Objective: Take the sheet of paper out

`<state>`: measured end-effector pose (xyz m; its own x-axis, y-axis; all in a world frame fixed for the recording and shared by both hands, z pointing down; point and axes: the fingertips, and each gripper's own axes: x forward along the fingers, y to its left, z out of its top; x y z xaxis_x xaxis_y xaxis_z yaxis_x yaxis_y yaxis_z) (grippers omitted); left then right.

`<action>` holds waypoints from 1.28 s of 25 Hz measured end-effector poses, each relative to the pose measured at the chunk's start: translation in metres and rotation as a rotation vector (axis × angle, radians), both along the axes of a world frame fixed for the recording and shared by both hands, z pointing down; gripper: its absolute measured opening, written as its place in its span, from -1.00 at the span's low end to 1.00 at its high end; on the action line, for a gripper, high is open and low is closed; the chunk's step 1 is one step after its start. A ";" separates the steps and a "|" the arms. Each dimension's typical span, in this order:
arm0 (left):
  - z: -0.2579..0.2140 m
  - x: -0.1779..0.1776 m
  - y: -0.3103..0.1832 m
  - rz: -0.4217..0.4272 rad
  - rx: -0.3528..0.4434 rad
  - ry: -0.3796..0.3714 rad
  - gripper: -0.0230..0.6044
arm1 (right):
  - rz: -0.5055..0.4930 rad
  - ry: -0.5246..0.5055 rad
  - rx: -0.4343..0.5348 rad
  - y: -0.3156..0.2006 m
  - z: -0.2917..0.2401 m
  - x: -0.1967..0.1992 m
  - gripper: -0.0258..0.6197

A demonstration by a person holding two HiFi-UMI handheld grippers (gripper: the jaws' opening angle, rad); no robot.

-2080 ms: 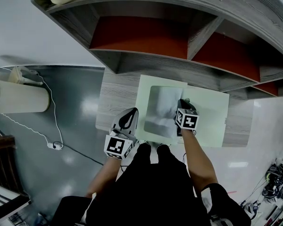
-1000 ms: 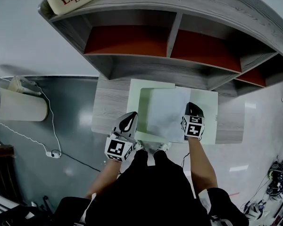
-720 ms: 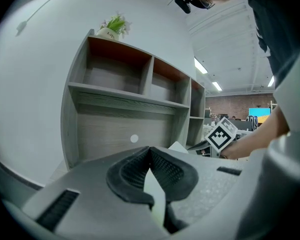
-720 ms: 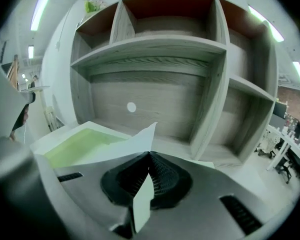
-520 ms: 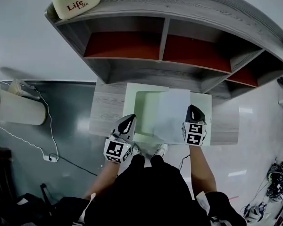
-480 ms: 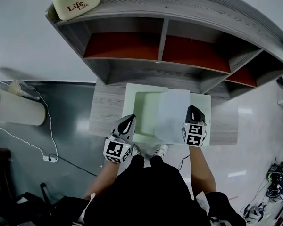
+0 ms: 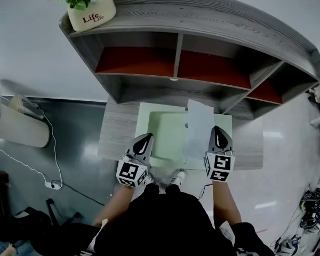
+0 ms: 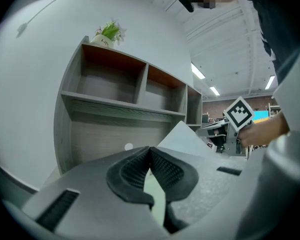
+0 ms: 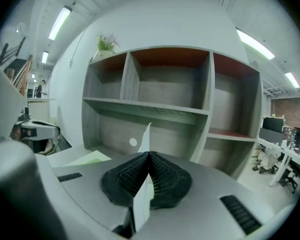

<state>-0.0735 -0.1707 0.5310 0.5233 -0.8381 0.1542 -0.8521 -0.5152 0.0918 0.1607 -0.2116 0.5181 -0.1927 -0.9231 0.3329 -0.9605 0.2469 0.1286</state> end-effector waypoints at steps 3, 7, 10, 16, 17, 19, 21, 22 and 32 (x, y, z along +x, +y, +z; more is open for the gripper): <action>-0.008 0.002 -0.003 0.000 0.015 0.005 -0.91 | -0.009 -0.014 0.061 0.003 -0.027 -0.003 -0.85; -0.024 0.005 -0.007 0.001 0.050 0.016 -0.91 | -0.027 -0.029 0.138 0.008 -0.061 -0.008 -0.85; -0.036 0.004 -0.010 -0.006 0.076 0.025 -0.91 | -0.044 -0.045 0.190 0.011 -0.084 -0.013 -0.85; -0.059 0.000 -0.017 -0.020 0.123 0.035 -0.91 | -0.084 -0.070 0.290 0.020 -0.126 -0.027 -0.85; -0.061 -0.001 -0.018 -0.020 0.128 0.034 -0.91 | -0.090 -0.075 0.306 0.023 -0.132 -0.029 -0.85; -0.066 -0.002 -0.019 -0.022 0.133 0.032 -0.91 | -0.102 -0.084 0.332 0.026 -0.142 -0.032 -0.85; -0.070 -0.003 -0.020 -0.027 0.139 0.034 -0.91 | -0.115 -0.088 0.348 0.028 -0.149 -0.035 -0.85; -0.073 -0.003 -0.021 -0.029 0.143 0.035 -0.91 | -0.121 -0.089 0.353 0.029 -0.152 -0.036 -0.85; -0.093 -0.001 -0.025 -0.030 0.183 0.041 -0.91 | -0.133 -0.095 0.376 0.028 -0.163 -0.043 -0.85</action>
<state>-0.0750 -0.1952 0.4384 0.5002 -0.8656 -0.0228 -0.8650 -0.5007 0.0339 0.1172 -0.1840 0.3555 -0.3325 -0.9419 -0.0481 -0.9352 0.3226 0.1463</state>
